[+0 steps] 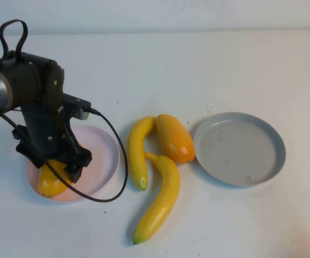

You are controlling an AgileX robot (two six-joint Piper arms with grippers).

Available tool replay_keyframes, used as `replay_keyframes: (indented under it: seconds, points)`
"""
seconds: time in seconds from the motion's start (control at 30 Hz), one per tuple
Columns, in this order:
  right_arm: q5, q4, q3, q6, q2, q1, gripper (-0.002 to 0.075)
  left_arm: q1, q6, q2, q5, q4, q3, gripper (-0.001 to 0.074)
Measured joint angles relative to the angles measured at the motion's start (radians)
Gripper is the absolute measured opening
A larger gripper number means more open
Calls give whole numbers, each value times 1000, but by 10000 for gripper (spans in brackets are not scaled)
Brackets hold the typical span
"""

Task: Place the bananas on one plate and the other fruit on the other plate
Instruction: Put one type of fruit in the left plate

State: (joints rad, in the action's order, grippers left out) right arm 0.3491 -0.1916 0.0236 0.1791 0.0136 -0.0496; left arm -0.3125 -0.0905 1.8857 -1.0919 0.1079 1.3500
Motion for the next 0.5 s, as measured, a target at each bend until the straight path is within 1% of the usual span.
replay_keyframes:
  seconds: [0.17, 0.3, 0.37, 0.5]
  points:
    - [0, 0, 0, 0, 0, 0, -17, 0, 74, 2, -35, 15, 33, 668]
    - [0, 0, 0, 0, 0, 0, -17, -2, 103, 2, -105, 17, 127, 668]
    - [0, 0, 0, 0, 0, 0, -17, -12, 109, 0, -113, 10, 183, 668]
    - [0, 0, 0, 0, 0, 0, -17, -64, 116, -2, -120, -19, 271, 668]
